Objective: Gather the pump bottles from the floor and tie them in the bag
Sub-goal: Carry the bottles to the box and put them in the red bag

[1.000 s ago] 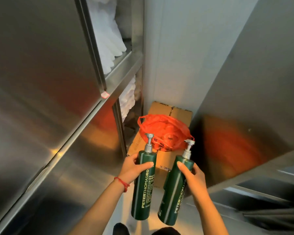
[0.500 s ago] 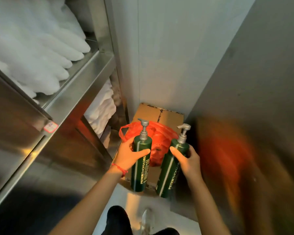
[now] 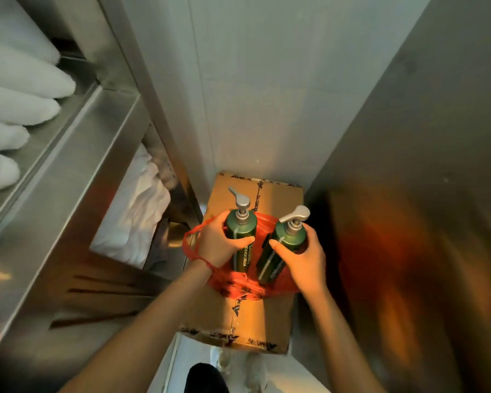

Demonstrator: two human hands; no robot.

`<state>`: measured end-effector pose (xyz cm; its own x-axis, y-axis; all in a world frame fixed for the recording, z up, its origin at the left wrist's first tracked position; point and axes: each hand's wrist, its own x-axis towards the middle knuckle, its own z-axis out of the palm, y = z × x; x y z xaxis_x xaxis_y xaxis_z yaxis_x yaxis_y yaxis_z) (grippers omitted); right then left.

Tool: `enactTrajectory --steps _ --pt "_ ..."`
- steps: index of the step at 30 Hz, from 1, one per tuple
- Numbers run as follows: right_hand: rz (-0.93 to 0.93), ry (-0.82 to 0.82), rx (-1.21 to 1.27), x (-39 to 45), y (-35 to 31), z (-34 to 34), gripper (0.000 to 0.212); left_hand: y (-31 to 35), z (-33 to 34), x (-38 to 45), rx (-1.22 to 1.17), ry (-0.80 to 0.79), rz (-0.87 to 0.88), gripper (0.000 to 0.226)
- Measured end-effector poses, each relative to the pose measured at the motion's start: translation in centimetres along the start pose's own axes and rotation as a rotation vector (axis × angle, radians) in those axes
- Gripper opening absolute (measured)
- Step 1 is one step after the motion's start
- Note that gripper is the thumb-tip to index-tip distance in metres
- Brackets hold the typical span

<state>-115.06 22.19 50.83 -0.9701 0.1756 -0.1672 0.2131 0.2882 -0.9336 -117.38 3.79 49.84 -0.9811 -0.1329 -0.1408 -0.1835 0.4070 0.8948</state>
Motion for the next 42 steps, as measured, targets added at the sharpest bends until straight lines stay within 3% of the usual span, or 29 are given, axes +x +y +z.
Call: enactTrajectory --steps 6,19,42 --pt "0.007 0.015 -0.056 3.4 2.9 2.4 0.059 -2.7 1.1 3.2 0.087 -0.048 -0.001 0.06" --pt "-0.018 0.035 -0.16 6.4 5.7 4.4 0.058 -4.5 3.6 5.8 -0.079 -0.142 -0.023 0.06" --pt "-0.01 0.018 -0.1 6.7 7.2 5.6 0.065 -5.8 3.5 6.5 0.014 -0.221 -0.012 0.069"
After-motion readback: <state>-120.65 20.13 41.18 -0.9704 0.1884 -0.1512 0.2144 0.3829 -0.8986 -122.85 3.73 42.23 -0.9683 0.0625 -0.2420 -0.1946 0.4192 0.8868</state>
